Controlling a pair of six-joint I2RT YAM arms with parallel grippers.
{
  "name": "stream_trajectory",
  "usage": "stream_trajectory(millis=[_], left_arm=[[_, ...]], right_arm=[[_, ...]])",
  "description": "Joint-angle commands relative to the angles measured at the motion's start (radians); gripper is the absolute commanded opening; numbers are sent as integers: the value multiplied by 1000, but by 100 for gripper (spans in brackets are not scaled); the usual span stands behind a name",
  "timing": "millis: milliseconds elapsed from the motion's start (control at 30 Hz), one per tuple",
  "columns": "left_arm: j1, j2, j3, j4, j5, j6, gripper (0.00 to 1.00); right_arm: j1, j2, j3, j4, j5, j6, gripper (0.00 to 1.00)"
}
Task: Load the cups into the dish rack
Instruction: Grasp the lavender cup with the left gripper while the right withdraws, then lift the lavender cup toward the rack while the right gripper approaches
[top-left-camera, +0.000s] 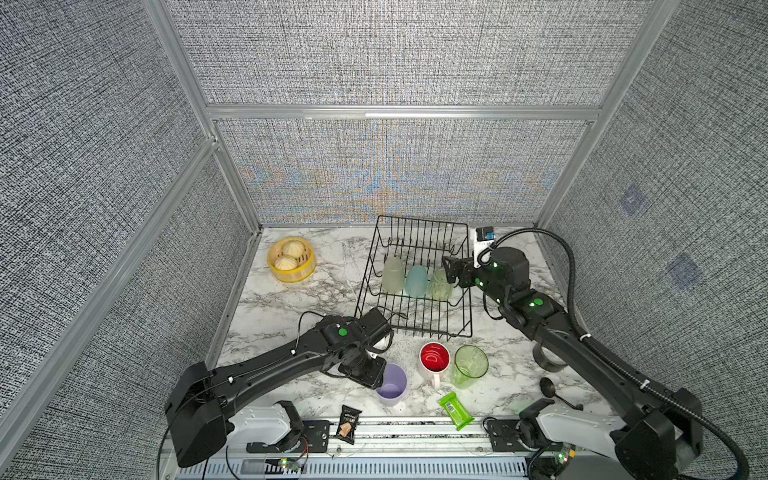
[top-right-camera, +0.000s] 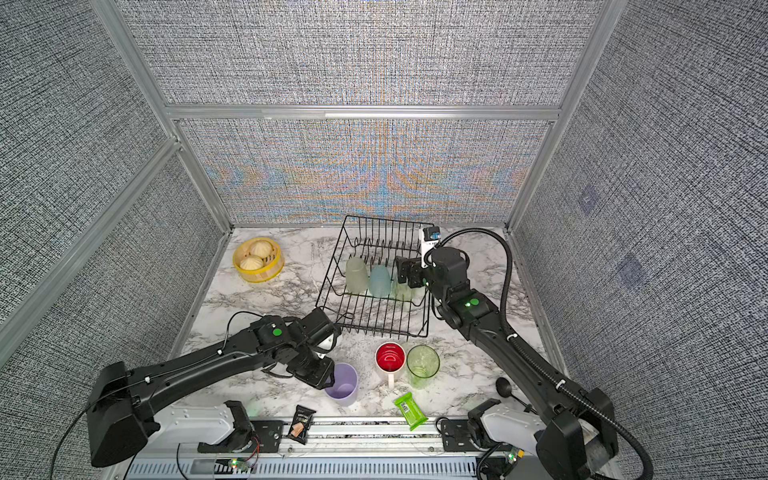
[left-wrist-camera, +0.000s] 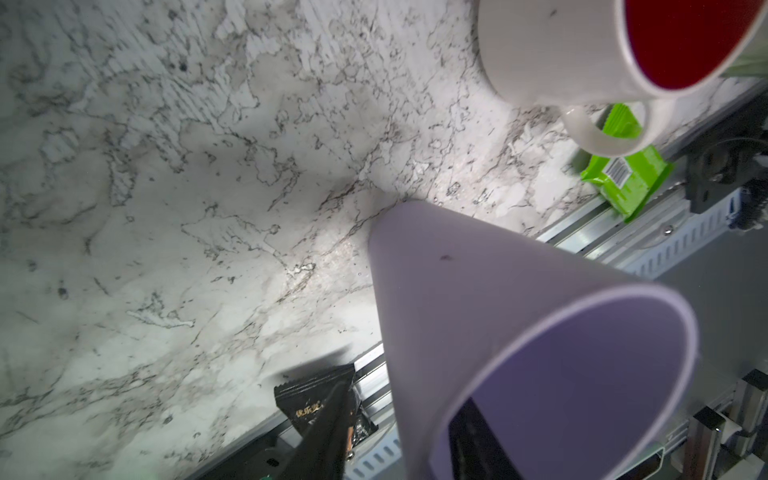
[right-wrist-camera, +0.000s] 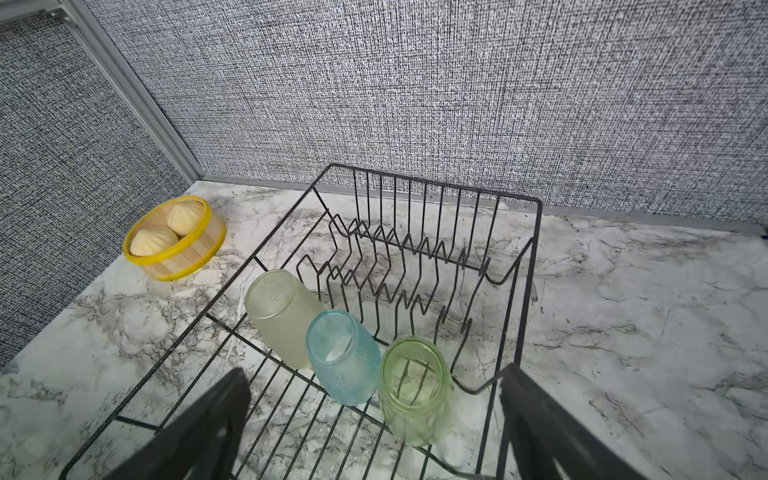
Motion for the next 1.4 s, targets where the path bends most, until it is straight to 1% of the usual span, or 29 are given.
stream_trajectory(millis=[0,100,200,267,367,500,600,733,833,900,967,1033,1133,1267,1367], left_arm=[[-4,13,16,-33,-33,9,19],[-4,27,42,-56,-47,20,9],[-5,23,65,-77,-61,29,2],[-5,13,84,-106,-71,45,1],[-4,-13,123,-149,-121,56,0],[-3,-63,162,-121,-146,49,0],[2,-80,209,-87,-176,62,0],[35,-105,238,34,-148,95,0],[91,-113,256,98,-125,106,0],[137,-108,268,120,-115,94,0],[175,-106,278,147,-102,90,0],[197,-118,272,209,-99,79,0],[230,-147,239,339,-66,49,0],[281,-159,193,515,-14,12,0],[310,-157,174,632,34,-18,0]], right_arm=[[-6,-12,-13,7,-9,11,94],[-11,-26,-32,8,-9,15,94],[-18,-38,-39,-10,-12,19,94],[-19,-51,-42,-29,-23,31,94],[-21,-74,-47,-53,-53,47,94],[-21,-106,-38,-110,-95,63,94],[-21,-140,-51,-132,-123,102,94],[-21,-166,-104,-99,-202,233,95],[-23,-177,-115,-104,-262,329,98],[-23,-193,-116,-126,-242,406,99],[-23,-213,-128,-111,-248,427,99],[-23,-231,-147,-71,-281,450,99],[-23,-240,-170,7,-375,518,99],[-23,-212,-184,141,-528,681,99],[-22,-179,-188,230,-597,813,99]])
